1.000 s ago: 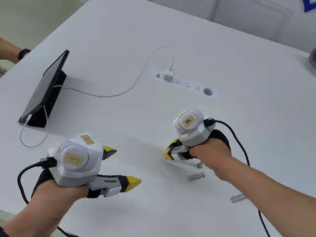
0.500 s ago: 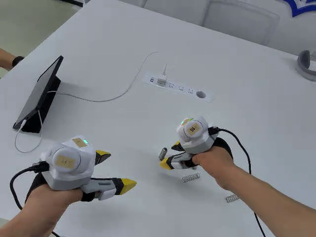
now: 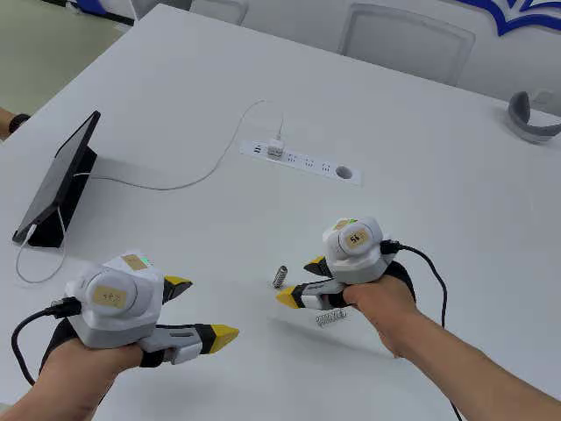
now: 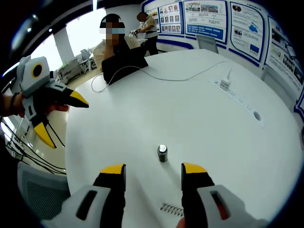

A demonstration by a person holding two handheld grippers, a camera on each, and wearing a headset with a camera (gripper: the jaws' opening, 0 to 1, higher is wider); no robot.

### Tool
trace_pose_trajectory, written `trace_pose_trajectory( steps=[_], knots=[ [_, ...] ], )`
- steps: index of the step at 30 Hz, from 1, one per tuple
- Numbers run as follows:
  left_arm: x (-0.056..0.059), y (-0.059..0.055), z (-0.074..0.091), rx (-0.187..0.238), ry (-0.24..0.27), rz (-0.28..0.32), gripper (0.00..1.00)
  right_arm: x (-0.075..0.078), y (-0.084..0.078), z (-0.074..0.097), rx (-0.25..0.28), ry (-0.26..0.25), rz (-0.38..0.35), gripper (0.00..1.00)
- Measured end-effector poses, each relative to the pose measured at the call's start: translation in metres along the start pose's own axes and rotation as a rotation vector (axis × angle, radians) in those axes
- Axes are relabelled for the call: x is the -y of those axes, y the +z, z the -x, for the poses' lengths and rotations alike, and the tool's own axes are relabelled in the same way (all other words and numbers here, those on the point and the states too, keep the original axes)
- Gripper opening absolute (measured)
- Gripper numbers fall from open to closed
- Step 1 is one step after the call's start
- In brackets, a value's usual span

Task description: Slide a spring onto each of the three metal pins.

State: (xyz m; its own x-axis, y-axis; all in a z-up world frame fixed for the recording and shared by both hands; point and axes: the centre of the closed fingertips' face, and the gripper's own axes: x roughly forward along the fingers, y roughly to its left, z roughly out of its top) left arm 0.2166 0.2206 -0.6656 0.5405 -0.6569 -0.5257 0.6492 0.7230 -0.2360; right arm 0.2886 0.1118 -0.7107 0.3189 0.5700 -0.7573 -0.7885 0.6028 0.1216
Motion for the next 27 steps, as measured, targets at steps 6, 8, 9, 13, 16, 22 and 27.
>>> trace_pose_trajectory(
  steps=[6, 8, 9, 13, 16, 22, 27],
  knots=[
    [0.002, 0.001, 0.0, 0.006, 0.0, 0.011, 0.65, -0.002, -0.006, 0.005, 0.045, -0.013, -0.06, 0.52],
    [0.002, 0.001, 0.0, 0.007, 0.0, 0.013, 0.65, -0.004, -0.007, 0.007, 0.061, -0.011, -0.079, 0.53],
    [0.003, 0.0, 0.0, 0.006, 0.0, 0.014, 0.65, -0.005, -0.008, 0.008, 0.064, -0.011, -0.083, 0.53],
    [0.004, -0.001, -0.001, 0.004, -0.003, 0.013, 0.65, -0.012, -0.005, 0.012, 0.112, 0.002, -0.103, 0.54],
    [0.006, -0.002, -0.002, -0.002, -0.009, 0.013, 0.65, -0.014, -0.008, 0.014, 0.131, 0.002, -0.119, 0.55],
    [0.008, -0.006, -0.002, -0.007, -0.011, 0.019, 0.65, -0.022, -0.021, 0.015, 0.148, 0.014, -0.15, 0.58],
    [0.009, -0.009, -0.002, -0.011, -0.01, 0.027, 0.65, -0.025, -0.041, 0.018, 0.14, 0.01, -0.165, 0.59]
  ],
)
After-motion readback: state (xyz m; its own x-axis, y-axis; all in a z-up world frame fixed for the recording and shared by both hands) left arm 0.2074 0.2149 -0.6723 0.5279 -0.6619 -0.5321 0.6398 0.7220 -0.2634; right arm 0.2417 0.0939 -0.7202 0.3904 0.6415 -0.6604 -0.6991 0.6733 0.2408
